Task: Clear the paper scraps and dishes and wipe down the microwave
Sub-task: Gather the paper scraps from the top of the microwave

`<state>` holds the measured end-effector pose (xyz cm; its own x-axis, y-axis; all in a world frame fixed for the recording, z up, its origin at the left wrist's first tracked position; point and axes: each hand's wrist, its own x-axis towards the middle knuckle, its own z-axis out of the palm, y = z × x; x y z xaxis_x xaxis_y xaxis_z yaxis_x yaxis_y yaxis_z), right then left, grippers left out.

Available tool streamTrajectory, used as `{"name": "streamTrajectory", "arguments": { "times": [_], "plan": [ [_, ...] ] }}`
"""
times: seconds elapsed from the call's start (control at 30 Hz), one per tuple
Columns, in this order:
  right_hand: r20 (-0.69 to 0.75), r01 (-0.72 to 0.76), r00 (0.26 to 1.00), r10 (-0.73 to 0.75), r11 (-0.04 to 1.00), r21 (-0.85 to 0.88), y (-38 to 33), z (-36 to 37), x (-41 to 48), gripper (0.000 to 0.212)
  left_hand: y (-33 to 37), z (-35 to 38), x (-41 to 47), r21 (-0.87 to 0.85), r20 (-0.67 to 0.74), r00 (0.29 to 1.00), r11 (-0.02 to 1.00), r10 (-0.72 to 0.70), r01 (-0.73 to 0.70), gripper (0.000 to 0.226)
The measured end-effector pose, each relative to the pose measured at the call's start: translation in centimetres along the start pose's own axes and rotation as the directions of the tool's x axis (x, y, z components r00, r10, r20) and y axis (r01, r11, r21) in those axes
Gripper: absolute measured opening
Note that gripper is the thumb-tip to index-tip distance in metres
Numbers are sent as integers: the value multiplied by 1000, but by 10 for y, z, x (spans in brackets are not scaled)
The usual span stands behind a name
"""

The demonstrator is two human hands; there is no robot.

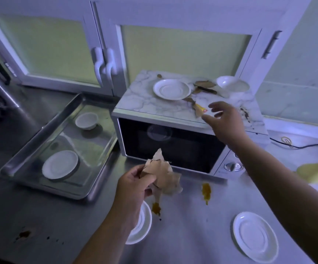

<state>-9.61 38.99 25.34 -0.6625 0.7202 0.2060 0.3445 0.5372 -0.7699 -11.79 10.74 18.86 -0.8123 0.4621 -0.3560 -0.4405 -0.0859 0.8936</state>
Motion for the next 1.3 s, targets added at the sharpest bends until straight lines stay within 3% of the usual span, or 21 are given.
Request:
{"name": "streamTrajectory", "arguments": {
  "times": [0.13, 0.33, 0.53, 0.67, 1.03, 1.2, 1.3],
  "plan": [
    [66, 10, 998, -3, 995, -101, 1, 29, 48, 52, -4, 3, -4, -72, -31, 999, 997, -13, 10, 26],
    [-46, 79, 995, -84, 991, -104, -3, 51, 68, 19, -14, -2, -4, -93, -81, 994, 994, -68, 60, 26],
    [-34, 168, 984, -175, 975, -148, 19, 26, 59, 15, -21, -9, -4, -110, -123, 991, 993, -46, 32, 27],
    [-76, 103, 991, -107, 993, -58, 28, 11, 54, 20, -26, -7, -6, -77, -131, 989, 996, -63, 53, 27],
    [79, 420, 906, -415, 863, -280, 39, 8, 14, 20, -30, -7, -11, -71, -178, 982, 996, -64, 52, 24],
    [210, 457, 887, -412, 850, -261, 44, 4, -1, 42, -34, -11, -14, -67, -167, 983, 996, -72, 61, 28],
    [234, 540, 841, -488, 778, -321, 51, 8, -5, 50, -33, -11, -16, -62, -167, 984, 996, -67, 58, 27]
  ]
}}
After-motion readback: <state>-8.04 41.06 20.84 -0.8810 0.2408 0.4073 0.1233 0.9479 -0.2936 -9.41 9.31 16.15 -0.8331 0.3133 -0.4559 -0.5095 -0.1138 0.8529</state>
